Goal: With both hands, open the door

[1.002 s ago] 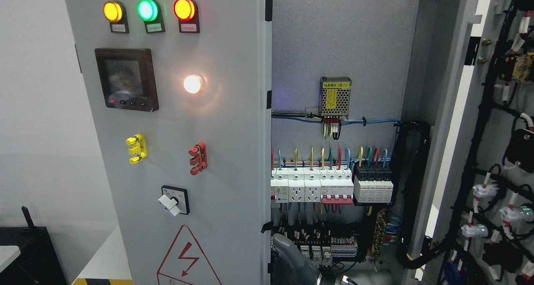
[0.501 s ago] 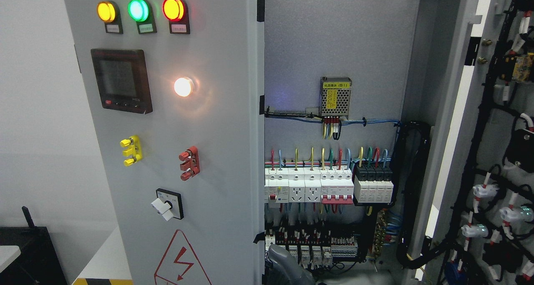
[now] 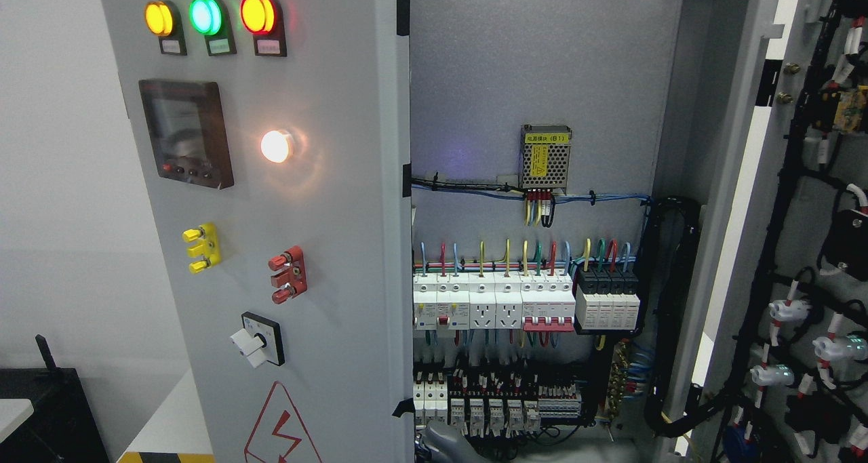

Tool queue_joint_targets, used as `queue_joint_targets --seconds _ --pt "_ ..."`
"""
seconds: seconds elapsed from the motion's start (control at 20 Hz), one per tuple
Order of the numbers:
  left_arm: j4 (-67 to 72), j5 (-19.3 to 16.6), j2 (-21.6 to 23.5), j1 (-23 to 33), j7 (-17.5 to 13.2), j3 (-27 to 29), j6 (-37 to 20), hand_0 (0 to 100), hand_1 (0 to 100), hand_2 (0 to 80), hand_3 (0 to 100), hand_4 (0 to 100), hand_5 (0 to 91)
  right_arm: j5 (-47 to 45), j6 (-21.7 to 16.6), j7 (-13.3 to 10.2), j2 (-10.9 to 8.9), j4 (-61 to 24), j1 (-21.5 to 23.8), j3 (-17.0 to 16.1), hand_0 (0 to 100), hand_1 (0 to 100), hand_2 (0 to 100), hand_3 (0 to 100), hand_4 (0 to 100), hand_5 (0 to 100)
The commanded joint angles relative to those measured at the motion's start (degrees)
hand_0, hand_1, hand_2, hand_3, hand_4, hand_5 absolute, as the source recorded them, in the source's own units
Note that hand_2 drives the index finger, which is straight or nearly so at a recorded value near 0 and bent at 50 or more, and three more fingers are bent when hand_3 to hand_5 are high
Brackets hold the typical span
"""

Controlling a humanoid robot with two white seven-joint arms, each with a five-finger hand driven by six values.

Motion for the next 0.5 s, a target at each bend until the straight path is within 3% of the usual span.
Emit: queue_joint_targets --seconds 0.0,0.45 --pt "0.0 0.0 0.0 0.79 0.02 0.0 -0.04 0 0 0.0 0 3 0.0 -0.15 -0.01 0.44 0.06 -4.08 1.11 2.27 11 0 0 0 0 0" --pt "0.0 0.0 0.0 0.7 0.02 0.0 0.05 0 0 0.0 0 3 0.0 -0.06 0.08 0.44 0.06 -5.58 2.08 4.64 11 0 0 0 0 0"
